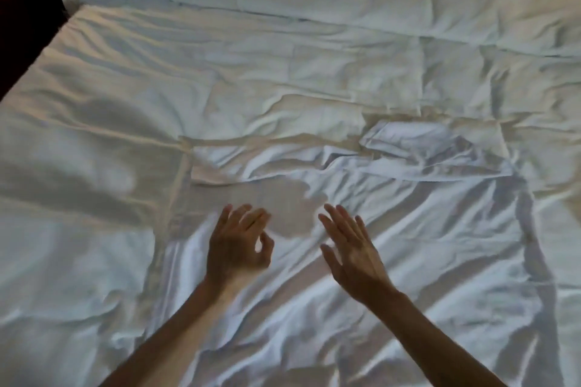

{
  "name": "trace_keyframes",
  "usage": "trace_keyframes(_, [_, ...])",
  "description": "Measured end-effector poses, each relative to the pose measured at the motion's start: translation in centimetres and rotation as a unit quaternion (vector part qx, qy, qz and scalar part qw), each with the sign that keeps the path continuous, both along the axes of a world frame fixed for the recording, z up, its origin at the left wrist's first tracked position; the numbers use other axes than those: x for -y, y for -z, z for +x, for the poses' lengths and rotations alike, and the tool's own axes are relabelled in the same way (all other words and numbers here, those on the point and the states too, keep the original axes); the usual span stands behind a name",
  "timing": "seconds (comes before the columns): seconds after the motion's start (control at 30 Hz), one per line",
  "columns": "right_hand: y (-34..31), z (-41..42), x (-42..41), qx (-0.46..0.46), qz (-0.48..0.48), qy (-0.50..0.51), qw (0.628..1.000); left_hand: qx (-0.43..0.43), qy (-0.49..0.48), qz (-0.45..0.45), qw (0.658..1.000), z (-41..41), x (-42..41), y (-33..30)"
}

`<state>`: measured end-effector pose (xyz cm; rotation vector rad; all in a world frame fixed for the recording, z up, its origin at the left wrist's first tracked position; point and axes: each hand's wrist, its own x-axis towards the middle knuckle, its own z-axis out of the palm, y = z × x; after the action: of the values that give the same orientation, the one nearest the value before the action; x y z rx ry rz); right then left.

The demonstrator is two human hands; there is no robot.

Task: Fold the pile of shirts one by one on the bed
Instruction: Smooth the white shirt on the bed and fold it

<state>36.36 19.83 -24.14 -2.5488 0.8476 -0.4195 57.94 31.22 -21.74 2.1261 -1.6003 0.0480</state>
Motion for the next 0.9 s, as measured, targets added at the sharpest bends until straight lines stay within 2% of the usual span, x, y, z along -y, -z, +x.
trace_keyframes(0.13, [0.4,3.3,9.9,-0.063,-0.035,0.049,0.996,0.034,-0.02,0.181,0.983,5.4,8.6,0.7])
trace_keyframes(0.23, [0.6,4.7,14.5,-0.098,-0.058,0.043,0.993,0.075,0.013,0.254,0.964,8.4,10.5,0.9])
trace_keyframes(0.3, [0.2,5.4,16.7,-0.104,-0.09,0.038,0.99,0.103,0.027,0.259,0.96,9.7,11.0,0.7])
trace_keyframes(0.37, [-0.7,5.9,18.5,-0.104,-0.081,0.059,0.99,0.101,0.005,0.227,0.969,10.6,12.0,-0.3])
trace_keyframes(0.43, [-1.3,5.9,20.0,-0.079,-0.051,0.075,0.993,0.052,-0.071,0.165,0.982,11.9,13.6,-0.8])
trace_keyframes(0.5, [-1.6,5.3,21.3,-0.074,-0.012,0.066,0.995,-0.001,-0.144,0.136,0.98,13.3,15.6,-0.7])
trace_keyframes(0.57, [-1.7,4.1,23.2,-0.121,0.037,0.09,0.988,0.02,-0.156,0.155,0.975,12.9,17.2,0.1])
trace_keyframes(0.6, [-1.8,3.2,24.3,-0.149,0.054,0.122,0.98,0.051,-0.142,0.155,0.976,11.6,17.7,0.7])
trace_keyframes(0.67, [-2.0,1.2,26.5,-0.198,0.051,0.19,0.96,0.079,-0.073,0.097,0.989,7.0,18.6,1.5])
trace_keyframes(0.73, [-2.3,-0.6,28.3,-0.249,0.054,0.222,0.941,0.041,0.057,0.027,0.997,0.6,18.9,2.0])
trace_keyframes(0.8, [-2.9,-1.8,29.6,-0.292,0.082,0.216,0.928,-0.015,0.172,0.018,0.985,-5.1,19.4,2.5])
trace_keyframes(0.9, [-4.2,-2.8,31.3,-0.303,0.088,0.2,0.928,-0.052,0.185,0.055,0.98,-10.1,20.3,5.0])
